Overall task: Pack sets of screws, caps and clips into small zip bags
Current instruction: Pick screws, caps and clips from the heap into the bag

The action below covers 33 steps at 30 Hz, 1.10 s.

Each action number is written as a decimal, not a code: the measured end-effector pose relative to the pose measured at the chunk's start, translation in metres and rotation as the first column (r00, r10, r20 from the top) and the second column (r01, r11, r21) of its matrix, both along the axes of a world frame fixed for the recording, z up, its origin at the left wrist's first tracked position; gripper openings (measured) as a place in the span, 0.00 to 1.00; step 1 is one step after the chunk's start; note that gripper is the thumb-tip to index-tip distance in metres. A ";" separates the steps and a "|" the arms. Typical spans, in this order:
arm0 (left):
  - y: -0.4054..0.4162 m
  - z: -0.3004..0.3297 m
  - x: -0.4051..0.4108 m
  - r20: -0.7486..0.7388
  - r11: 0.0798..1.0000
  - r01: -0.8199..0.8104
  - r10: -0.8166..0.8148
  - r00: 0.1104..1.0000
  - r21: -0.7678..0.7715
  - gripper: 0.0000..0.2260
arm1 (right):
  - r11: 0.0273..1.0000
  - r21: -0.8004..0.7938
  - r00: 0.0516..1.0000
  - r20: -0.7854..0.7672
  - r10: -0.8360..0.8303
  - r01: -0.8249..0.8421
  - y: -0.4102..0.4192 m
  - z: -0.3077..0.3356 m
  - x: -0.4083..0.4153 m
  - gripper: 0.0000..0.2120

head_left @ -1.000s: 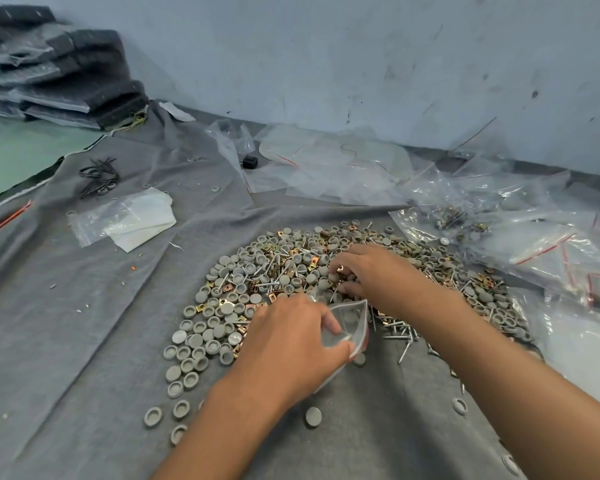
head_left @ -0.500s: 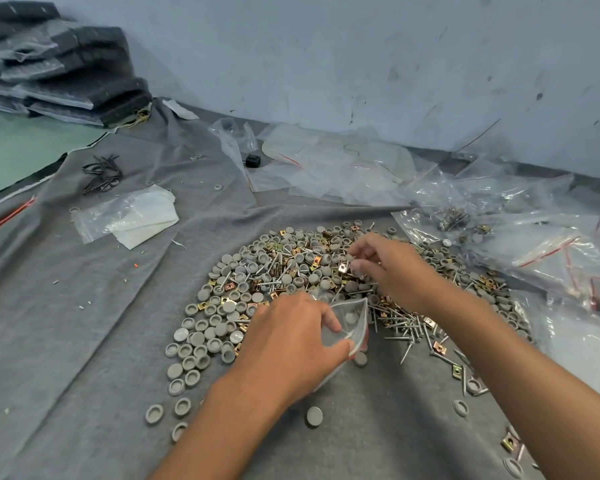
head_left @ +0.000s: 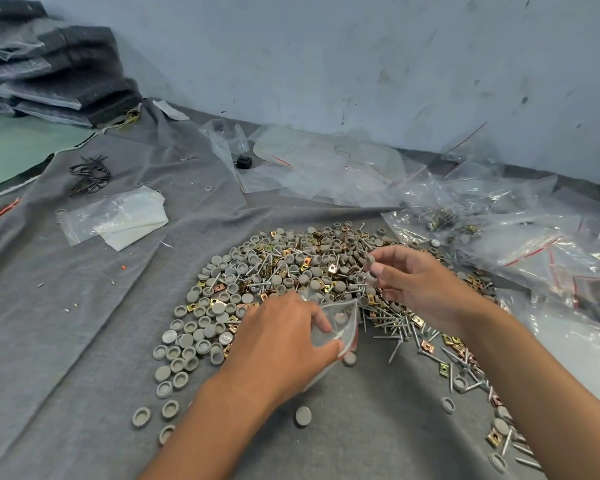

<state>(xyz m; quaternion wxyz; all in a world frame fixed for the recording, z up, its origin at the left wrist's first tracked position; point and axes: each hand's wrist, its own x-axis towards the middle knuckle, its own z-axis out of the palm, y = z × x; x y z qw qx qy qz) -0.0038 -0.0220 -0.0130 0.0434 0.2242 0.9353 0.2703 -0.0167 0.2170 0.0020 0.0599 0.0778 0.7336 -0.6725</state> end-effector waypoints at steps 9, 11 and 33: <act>0.003 -0.001 0.001 -0.031 0.999 0.030 -0.029 0.999 0.014 0.21 | 0.834 0.517 0.835 -0.533 0.136 0.194 -0.062 0.000 0.068 0.09; 0.003 0.000 0.003 -0.055 0.999 0.040 -0.039 0.998 0.018 0.19 | 0.714 0.647 0.780 -0.580 0.234 0.267 -0.069 -0.006 0.072 0.10; -0.029 0.012 -0.019 -0.012 0.961 -0.037 0.042 0.999 0.275 0.26 | 0.530 0.848 0.981 -0.080 0.175 -0.026 -0.046 -0.056 0.072 0.03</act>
